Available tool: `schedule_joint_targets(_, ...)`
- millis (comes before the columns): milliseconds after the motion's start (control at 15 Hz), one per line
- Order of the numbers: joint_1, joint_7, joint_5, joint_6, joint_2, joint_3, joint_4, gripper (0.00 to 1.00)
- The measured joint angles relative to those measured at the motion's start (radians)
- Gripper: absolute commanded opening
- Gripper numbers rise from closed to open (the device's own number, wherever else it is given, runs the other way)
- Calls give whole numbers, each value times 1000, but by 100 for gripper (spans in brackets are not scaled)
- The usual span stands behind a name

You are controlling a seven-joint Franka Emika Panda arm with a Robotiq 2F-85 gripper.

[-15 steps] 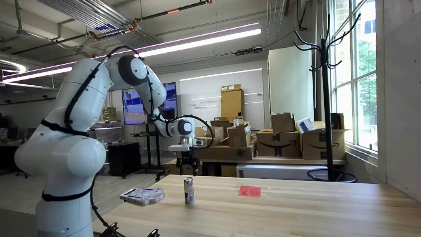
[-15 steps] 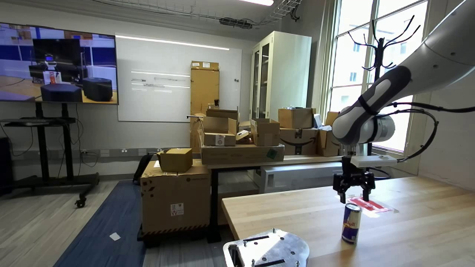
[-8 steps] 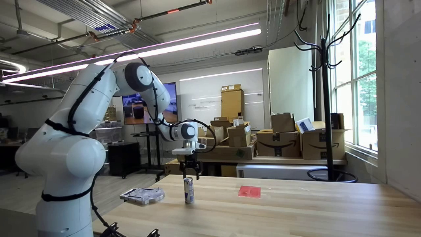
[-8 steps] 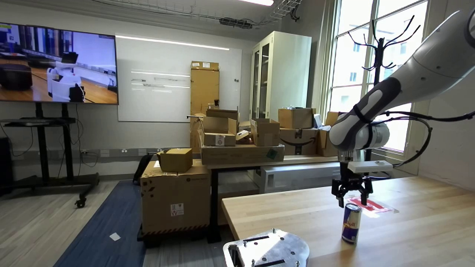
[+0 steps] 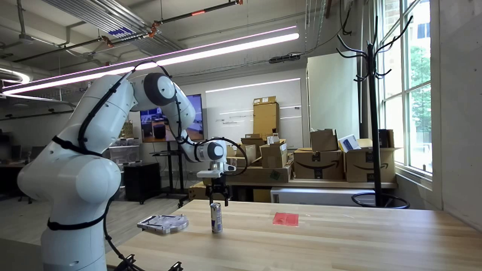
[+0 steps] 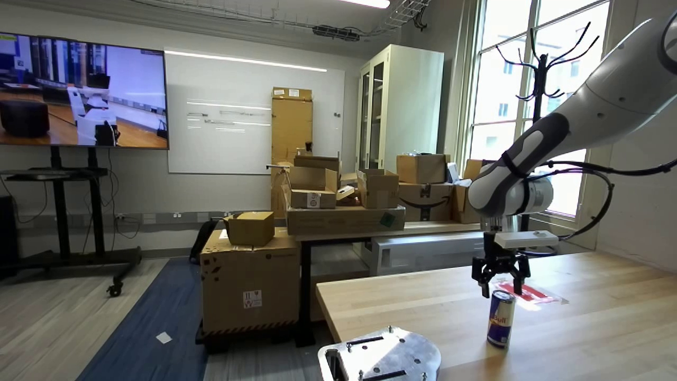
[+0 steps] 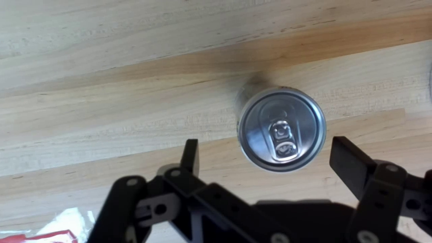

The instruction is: Put the red bull can on the metal object

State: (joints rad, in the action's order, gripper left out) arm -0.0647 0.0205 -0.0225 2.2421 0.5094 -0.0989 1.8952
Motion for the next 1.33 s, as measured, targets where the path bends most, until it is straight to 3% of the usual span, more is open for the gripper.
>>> schedule_joint_targets(1133, -1, 2, 10, 0, 0, 12, 51, 100)
schedule_joint_targets(1267, -1, 3, 10, 0, 0, 12, 57, 74)
schedule_joint_targets(1333, -1, 3, 10, 0, 0, 12, 59, 68)
